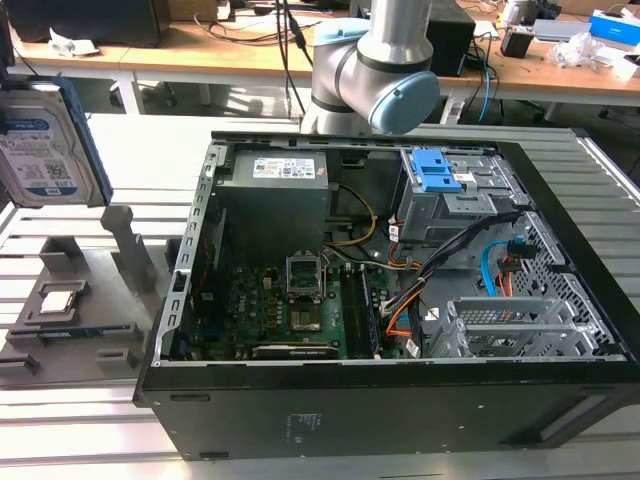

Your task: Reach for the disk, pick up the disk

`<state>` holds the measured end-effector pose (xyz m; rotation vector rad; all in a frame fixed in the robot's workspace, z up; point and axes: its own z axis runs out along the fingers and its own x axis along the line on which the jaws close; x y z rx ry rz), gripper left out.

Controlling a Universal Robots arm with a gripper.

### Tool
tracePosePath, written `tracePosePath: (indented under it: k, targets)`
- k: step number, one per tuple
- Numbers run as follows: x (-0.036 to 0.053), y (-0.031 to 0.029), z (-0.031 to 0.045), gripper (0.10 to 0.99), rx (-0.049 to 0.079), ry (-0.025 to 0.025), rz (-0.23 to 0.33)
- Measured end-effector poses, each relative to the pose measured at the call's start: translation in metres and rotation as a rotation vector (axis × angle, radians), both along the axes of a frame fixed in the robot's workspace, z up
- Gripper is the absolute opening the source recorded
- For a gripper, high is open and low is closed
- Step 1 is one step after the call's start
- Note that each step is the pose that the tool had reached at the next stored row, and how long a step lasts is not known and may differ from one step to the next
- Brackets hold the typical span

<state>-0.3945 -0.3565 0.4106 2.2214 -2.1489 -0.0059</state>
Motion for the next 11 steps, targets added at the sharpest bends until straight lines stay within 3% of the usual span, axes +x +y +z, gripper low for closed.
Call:
tracePosePath:
  k: [6,8,11]
  targets:
    - [0.0001,0.0000,0.0090,0.365,-0.001,0.0000,0.000]
    - [0.0002,0.0003,0.0163,0.365,-0.003,-0.0001,0.000]
    - [0.0002,0.0004,0.0216,0.365,-0.004,-0.0001,0.000]
